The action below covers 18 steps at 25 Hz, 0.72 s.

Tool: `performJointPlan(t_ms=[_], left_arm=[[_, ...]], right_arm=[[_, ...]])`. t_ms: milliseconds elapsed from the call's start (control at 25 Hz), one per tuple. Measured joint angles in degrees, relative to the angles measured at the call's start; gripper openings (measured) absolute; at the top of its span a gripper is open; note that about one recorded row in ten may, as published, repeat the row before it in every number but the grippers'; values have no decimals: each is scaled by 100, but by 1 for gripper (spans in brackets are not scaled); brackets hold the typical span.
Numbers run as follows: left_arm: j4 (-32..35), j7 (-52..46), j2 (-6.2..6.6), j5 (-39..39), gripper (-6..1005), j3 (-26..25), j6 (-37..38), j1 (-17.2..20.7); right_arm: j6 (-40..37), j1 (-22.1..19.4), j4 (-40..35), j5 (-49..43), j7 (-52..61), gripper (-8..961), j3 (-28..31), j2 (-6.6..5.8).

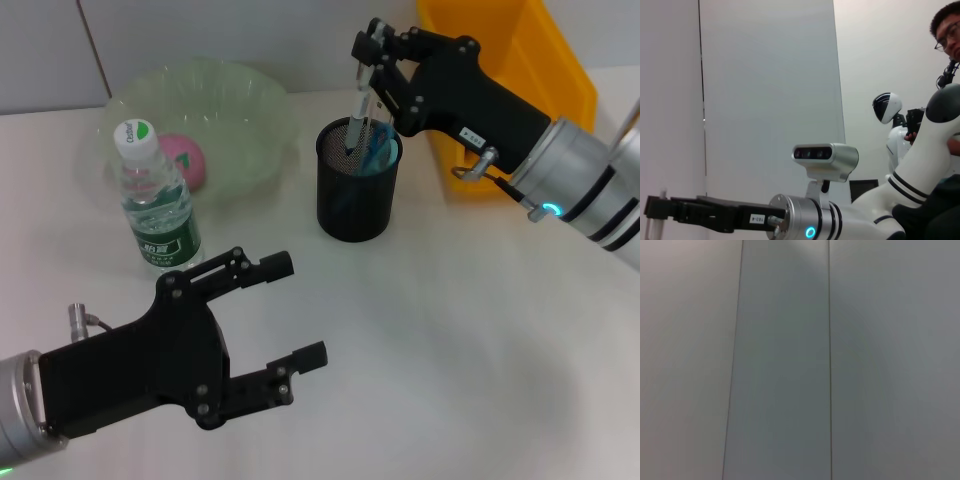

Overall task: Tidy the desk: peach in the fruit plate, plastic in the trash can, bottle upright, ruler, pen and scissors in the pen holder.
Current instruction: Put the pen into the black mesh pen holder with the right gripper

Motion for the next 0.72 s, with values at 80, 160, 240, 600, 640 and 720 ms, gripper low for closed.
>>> performJointPlan(t_ms=[80,160,240,600,640,720], left_arm=[[-86,3,8,22,757,0,4,-18],[-137,4,15,49,757,0,7,-28],[-177,5,23,90,757,-2,9,-32],[-390,-2,34,187,757,-23,3,-151],[-418,-16,37,190,757,-26,6,-175],[-433,-24,39,200,757,-27,12,-185]], right_arm=[[64,18,31,0,-62,132,-11,0],[170,40,85,0,-160,133,-11,0],[295,56,135,0,-255,133,-11,3],[633,101,206,6,-300,132,-11,13],[707,101,239,16,-300,132,-11,13],[792,101,261,16,-300,132,-11,14]])
